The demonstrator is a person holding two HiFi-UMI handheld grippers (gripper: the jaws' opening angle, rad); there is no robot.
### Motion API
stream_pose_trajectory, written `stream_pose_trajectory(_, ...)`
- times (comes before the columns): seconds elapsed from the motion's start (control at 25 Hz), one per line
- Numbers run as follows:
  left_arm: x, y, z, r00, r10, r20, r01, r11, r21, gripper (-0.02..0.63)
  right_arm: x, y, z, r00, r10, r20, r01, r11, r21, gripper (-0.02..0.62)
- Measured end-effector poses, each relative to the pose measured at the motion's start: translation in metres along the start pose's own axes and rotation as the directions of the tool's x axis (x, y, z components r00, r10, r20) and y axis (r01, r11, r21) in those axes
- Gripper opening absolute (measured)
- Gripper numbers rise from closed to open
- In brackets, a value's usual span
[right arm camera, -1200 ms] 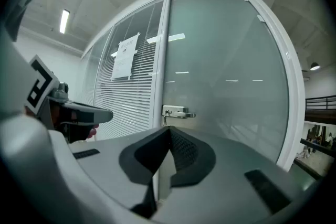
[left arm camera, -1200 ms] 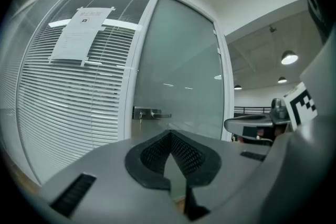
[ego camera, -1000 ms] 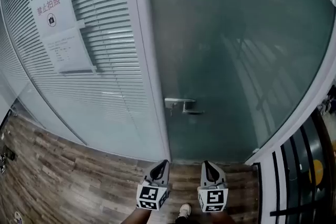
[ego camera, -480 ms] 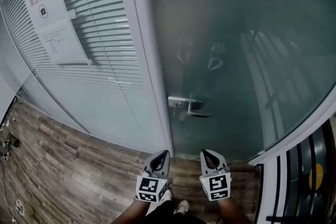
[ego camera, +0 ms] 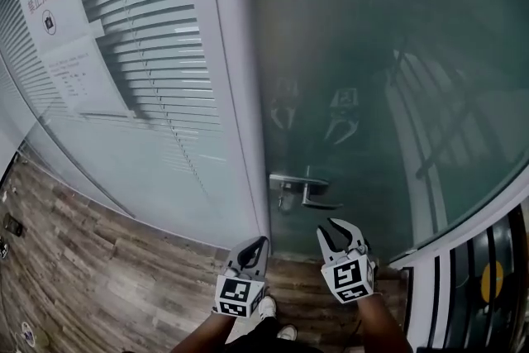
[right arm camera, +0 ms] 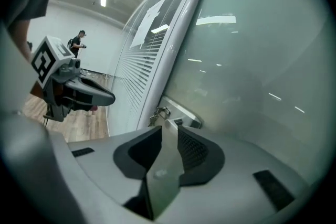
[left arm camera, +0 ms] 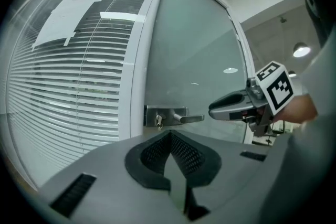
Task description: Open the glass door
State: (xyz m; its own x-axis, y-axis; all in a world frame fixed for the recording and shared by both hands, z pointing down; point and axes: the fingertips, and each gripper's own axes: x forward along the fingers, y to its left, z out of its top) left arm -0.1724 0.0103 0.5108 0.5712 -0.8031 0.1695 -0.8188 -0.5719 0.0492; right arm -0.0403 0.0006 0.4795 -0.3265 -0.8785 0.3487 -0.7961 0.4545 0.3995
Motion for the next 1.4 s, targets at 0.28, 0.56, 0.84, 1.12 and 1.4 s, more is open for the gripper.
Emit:
stream_pose_trajectory(0.28, 0.027, 0.015, -0.002, 0.999, -0.044, -0.019, 0.044, 0.999, -0.001, 0.003, 0.043, -0.008, -0.001, 0.988, 0.072, -0.134, -0.11, 0.947, -0.301, 0.161)
stream_pose_trajectory(0.56, 0.04, 0.016, -0.014, 0.997, -0.071, -0.043, 0.07, 0.997, -0.035, 0.003, 0.07, -0.012, -0.027, 0.931, 0.138, -0.339, -0.303, 0.809, -0.503, 0.176)
stream_pose_trajectory(0.84, 0.047, 0.01, -0.018, 0.994, -0.099, -0.048, 0.097, 0.994, -0.044, 0.003, 0.092, -0.002, -0.05, 0.842, 0.241, -0.483, -0.484, 0.731, -0.48, 0.176)
stream_pose_trajectory(1.12, 0.052, 0.01, -0.018, 0.993, -0.103, -0.049, 0.101, 0.994, -0.046, 0.003, 0.109, 0.009, -0.068, 0.778, 0.275, -0.565, -0.567, 0.693, -0.444, 0.157)
stream_pose_trajectory(1.4, 0.051, 0.018, -0.019, 0.996, -0.079, -0.047, 0.076, 0.996, -0.05, 0.003, 0.116, 0.012, -0.077, 0.759, 0.277, -0.589, -0.586, 0.683, -0.435, 0.023)
